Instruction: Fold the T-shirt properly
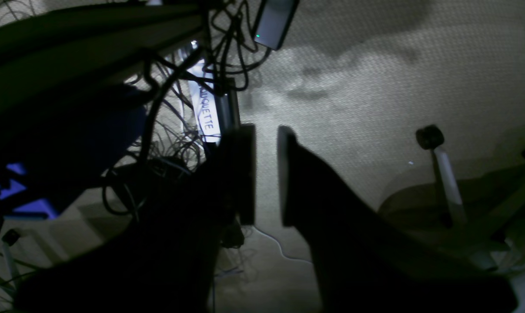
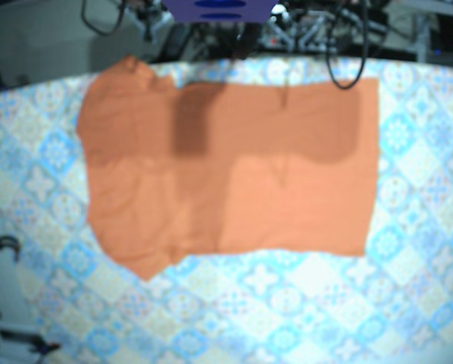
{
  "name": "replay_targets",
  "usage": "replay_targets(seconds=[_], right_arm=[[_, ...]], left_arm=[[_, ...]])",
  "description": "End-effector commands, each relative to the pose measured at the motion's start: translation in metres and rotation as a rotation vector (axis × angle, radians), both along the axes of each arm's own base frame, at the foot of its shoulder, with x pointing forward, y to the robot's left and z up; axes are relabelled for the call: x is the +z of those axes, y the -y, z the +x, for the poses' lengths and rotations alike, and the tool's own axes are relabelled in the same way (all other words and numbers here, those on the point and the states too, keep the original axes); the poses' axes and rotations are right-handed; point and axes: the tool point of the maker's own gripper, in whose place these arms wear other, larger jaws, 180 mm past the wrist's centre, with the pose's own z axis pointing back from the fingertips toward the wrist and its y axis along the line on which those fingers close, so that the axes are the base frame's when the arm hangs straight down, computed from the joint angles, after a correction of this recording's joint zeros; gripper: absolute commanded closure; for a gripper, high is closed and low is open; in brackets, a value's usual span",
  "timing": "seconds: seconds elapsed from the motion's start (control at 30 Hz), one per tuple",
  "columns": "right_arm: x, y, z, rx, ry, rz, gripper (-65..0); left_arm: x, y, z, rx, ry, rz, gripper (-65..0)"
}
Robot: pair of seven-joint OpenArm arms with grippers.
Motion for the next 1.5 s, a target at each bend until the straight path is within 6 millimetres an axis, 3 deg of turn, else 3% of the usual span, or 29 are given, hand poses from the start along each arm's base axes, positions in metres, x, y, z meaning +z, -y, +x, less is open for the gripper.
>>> replay_targets(seconds=[0.0,0.73,0.83,0.87,0.97,1.17,1.33,1.47], right_arm=[[0.000,0.001,-0.003,-0.002,0.000,-0.005,-9.1],[0.000,0.001,0.001,-0.002,0.006,-0.005,-8.9],[0.000,0.001,-0.003,-0.002,0.000,-0.005,-8.6],[0.000,0.001,-0.004,0.001,0.000,-0.004,-8.6],[0.007,0.006,-0.036,0.068,0.013,-0.009,-8.6],[0.027,0.052,-0.090,0.294,0.010,-0.042,-8.6],[0.047,0.090,-0.109,0.360,0.034,-0.081,-8.6],[0.072,0.114,-0.117,0.501,0.082,-0.094,-8.6]], left_arm=[[0.000,0.001,-0.002,0.000,-0.001,0.002,-14.5],[0.000,0.003,-0.001,-0.007,0.002,-0.003,-14.6],[0.000,0.003,-0.009,-0.018,-0.010,-0.003,-14.6],[0.001,0.001,-0.021,-0.018,-0.028,0.000,-14.6],[0.004,-0.009,-0.052,-0.021,-0.058,0.015,-14.4],[0.020,-0.035,-0.086,-0.152,-0.030,0.055,-14.3],[0.042,-0.055,-0.109,-0.367,0.005,0.093,-14.2],[0.073,-0.093,-0.109,-0.518,0.066,0.159,-14.3]])
